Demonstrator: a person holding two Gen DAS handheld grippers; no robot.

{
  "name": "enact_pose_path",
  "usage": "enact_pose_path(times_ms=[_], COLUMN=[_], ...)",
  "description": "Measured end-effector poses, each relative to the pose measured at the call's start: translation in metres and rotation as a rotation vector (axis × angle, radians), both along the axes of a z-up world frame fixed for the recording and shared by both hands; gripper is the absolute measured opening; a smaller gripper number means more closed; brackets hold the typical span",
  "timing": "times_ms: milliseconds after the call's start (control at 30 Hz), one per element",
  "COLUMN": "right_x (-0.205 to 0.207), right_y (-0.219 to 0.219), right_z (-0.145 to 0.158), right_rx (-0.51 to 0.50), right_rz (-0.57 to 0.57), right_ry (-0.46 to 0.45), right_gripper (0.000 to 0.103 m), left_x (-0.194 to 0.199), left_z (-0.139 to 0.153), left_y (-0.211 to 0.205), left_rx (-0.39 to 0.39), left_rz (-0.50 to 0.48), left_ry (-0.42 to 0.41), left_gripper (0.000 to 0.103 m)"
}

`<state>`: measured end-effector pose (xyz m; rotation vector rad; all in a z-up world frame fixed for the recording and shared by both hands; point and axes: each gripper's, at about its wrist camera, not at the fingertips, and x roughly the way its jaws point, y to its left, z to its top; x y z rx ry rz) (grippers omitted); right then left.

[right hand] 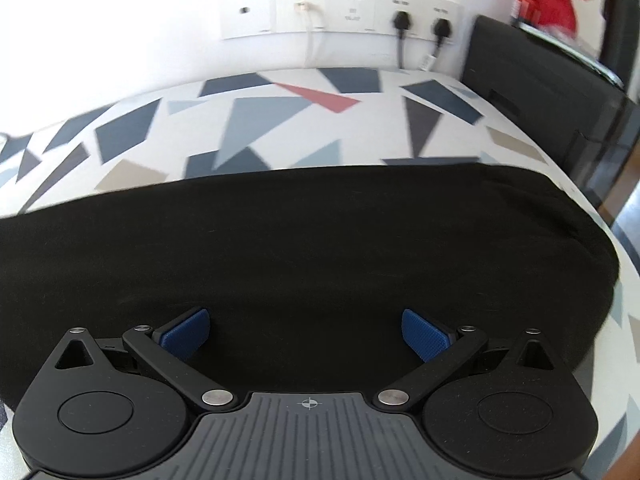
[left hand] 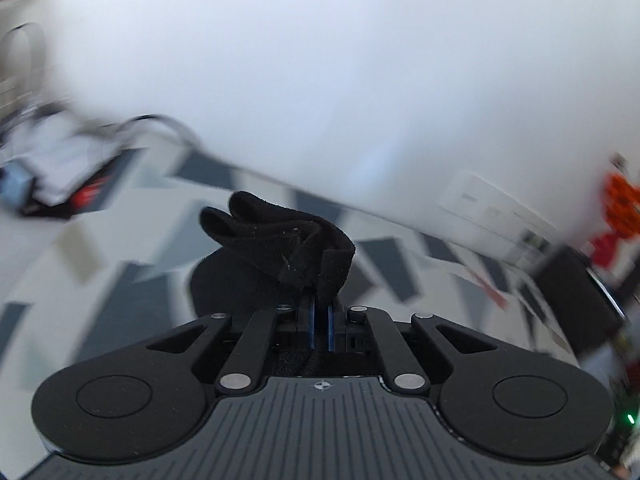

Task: Fold clothes

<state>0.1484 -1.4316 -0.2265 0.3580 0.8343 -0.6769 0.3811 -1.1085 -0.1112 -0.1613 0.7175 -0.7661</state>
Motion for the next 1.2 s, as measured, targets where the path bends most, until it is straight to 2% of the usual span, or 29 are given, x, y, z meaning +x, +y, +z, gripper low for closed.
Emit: enact_pose_path(times_ms=[133,233,367,433,467,533,567,600,633,700,867,1000,1067,1133,1200], right_x=[-0.016,-0.024,-0.027,-0.029,-0.029,-0.031,-0.033,-0.035,-0.038,-0.041,-0.027,-0.001,0.012,0.019,0.026], right_y=[-0.014,-0.018,-0.020,-0.022,-0.022,-0.025,-0.027,-0.030,-0.032,-0.039,-0.050,-0.050,-0.048,-0.045,-0.038], right_z=[-0.002,-0.005,-0.005,-0.005,-0.004,-0.001,0.002,0.006,0.009,0.018,0.026,0.015,0.007,0.004,0.008], right_rx=[0.025,0.024,0.027,0.036,0.043,0.066,0.091,0.117,0.143,0.213,0.461,0.605,0.648,0.641,0.602], right_rz=[-0.027,-0.003,0.015,0.013,0.013,0.011,0.003,-0.005,-0.013,-0.026,0.013,0.029,0.021,0.005,0.007], right_ry=[-0.021,-0.033,-0.049,-0.062,-0.067,-0.081,-0.104,-0.128,-0.152,-0.222,-0.347,-0.351,-0.325,-0.315,-0.287], right_gripper=[0.102,0.102,0.102,0.102,0.102,0.102,0.102,0.102,0.100,0.097,0.087,0.083,0.076,0.073,0.066], left_x=[-0.046,-0.078,-0.112,-0.122,-0.124,-0.122,-0.121,-0.120,-0.119,-0.112,-0.082,-0.068,-0.062,-0.055,-0.052], left_z=[-0.015,-0.045,-0.086,-0.093,-0.093,-0.088,-0.082,-0.075,-0.068,-0.056,-0.044,-0.063,-0.071,-0.077,-0.078], left_y=[-0.082,-0.130,-0.166,-0.169,-0.169,-0.166,-0.164,-0.159,-0.152,-0.132,-0.066,-0.022,-0.009,0.002,0.005], left_rx=[0.055,0.125,0.264,0.288,0.280,0.259,0.248,0.233,0.217,0.195,0.198,0.331,0.368,0.383,0.370], left_rz=[-0.236,-0.371,-0.486,-0.498,-0.499,-0.525,-0.529,-0.524,-0.518,-0.490,-0.348,-0.237,-0.188,-0.140,-0.107], left_ry=[-0.044,-0.010,0.012,-0.001,-0.009,0.017,0.017,-0.003,-0.032,-0.071,-0.077,-0.082,-0.067,-0.045,-0.025], left_gripper=[0.006,0.006,0.007,0.008,0.019,0.047,0.053,0.060,0.063,0.066,0.070,0.070,0.070,0.070,0.070])
